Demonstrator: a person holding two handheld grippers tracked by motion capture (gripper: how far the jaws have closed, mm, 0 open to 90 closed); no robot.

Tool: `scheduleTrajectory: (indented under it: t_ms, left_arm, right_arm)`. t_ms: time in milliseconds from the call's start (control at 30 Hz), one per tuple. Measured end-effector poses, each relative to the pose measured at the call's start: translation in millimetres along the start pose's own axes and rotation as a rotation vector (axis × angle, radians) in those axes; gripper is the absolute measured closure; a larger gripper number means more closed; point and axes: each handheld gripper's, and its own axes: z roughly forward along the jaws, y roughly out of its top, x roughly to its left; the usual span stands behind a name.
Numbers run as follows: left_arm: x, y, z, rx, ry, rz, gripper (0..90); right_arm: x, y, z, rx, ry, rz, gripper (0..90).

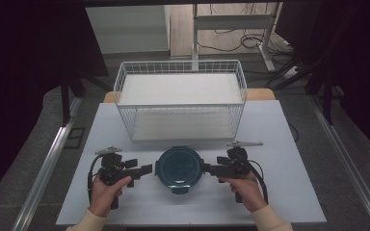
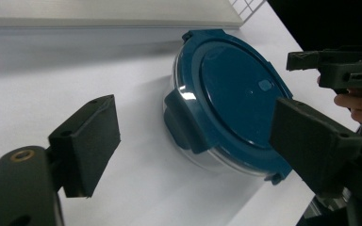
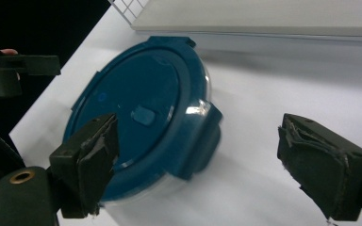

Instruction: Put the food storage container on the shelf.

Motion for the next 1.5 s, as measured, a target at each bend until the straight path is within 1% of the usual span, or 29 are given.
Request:
scheduleTrajectory:
  t_ms: [67, 167, 200, 233, 300, 433, 467, 500, 533, 600, 633, 733, 800, 933, 967, 1033, 1133, 1200, 1233, 1300, 1400, 1500]
  left_arm:
    - [-6.5, 4.3, 0.1, 0.001, -0.019, 0.004, 15.2]
    - [-9.7, 9.4, 6.6, 0.013, -0.045, -0.008, 14.2]
    - [-8.8, 11.0, 11.1, 0.023, -0.06, -0.025, 14.1]
    - [-7.1, 12.4, 17.1, 0.036, -0.08, -0.052, 13.7]
    - [-4.7, 12.3, 25.7, 0.047, -0.109, -0.086, 13.5]
    - [0.7, 6.6, 36.1, 0.076, -0.124, -0.118, 13.4]
    - [1.5, 5.5, 36.3, 0.072, -0.121, -0.122, 13.1]
    - [3.4, 4.3, 36.5, 0.065, -0.127, -0.134, 13.6]
    - [6.0, 2.8, 37.3, 0.065, -0.143, -0.154, 13.6]
    - [9.7, 0.9, 40.3, 0.074, -0.15, -0.174, 13.7]
    - [10.6, 0.0, 42.3, 0.082, -0.15, -0.177, 13.8]
    - [9.8, -1.2, 47.9, 0.104, -0.155, -0.167, 13.9]
    - [10.0, -1.6, 51.5, 0.114, -0.173, -0.171, 14.1]
    - [12.5, -2.2, 58.8, 0.128, -0.189, -0.198, 14.4]
    - [12.8, -2.8, 60.5, 0.13, -0.198, -0.203, 14.5]
    - [14.1, -5.0, 65.1, 0.138, -0.23, -0.233, 15.0]
    - [16.9, -8.0, 69.8, 0.157, -0.238, -0.255, 15.9]
    - [17.9, -9.5, 70.5, 0.158, -0.252, -0.266, 17.7]
    - [17.8, -10.1, 70.7, 0.165, -0.255, -0.263, 19.0]
    - [16.0, -11.2, 71.9, 0.176, -0.251, -0.255, 20.2]
    - [13.7, -11.6, 72.5, 0.176, -0.225, -0.251, 22.4]
    - [14.7, -11.6, 71.0, 0.179, -0.227, -0.258, 24.9]
  right_arm:
    - [0.9, 4.1, 6.9, 0.013, 0.024, 0.024, 12.6]
    - [3.5, 8.6, 17.5, 0.035, 0.029, 0.035, 11.8]
    - [4.4, 9.2, 19.7, 0.04, 0.027, 0.034, 11.6]
    - [5.2, 9.6, 22.3, 0.044, 0.026, 0.032, 11.5]
    - [6.5, 9.3, 25.9, 0.051, 0.033, 0.036, 11.2]
    - [5.6, 6.9, 32.5, 0.08, 0.031, 0.038, 9.9]
    - [4.4, 6.6, 34.0, 0.083, 0.03, 0.041, 9.9]
    - [4.0, 6.3, 34.6, 0.086, 0.03, 0.046, 9.8]
    - [3.4, 5.8, 35.4, 0.088, 0.032, 0.048, 9.7]
    - [2.7, 4.1, 36.9, 0.102, 0.039, 0.048, 9.8]
    - [3.1, 3.3, 37.5, 0.112, 0.041, 0.045, 9.7]
    - [4.2, 0.2, 39.8, 0.117, 0.052, 0.051, 9.9]
    - [3.9, -1.3, 41.4, 0.122, 0.05, 0.057, 10.0]
    - [1.9, -4.2, 46.6, 0.135, 0.07, 0.086, 10.1]
    - [1.7, -4.7, 48.0, 0.141, 0.077, 0.093, 10.1]
    - [2.0, -5.8, 50.6, 0.147, 0.088, 0.104, 10.2]
    - [3.1, -7.1, 53.1, 0.154, 0.098, 0.11, 10.8]
    - [3.2, -7.6, 53.4, 0.157, 0.105, 0.126, 11.7]
    - [2.6, -8.0, 53.8, 0.155, 0.11, 0.131, 12.6]
    - [2.2, -8.5, 53.5, 0.156, 0.123, 0.153, 14.4]
    - [2.5, -8.7, 52.7, 0.154, 0.116, 0.168, 16.0]
    - [2.0, -9.1, 51.4, 0.153, 0.116, 0.181, 17.6]
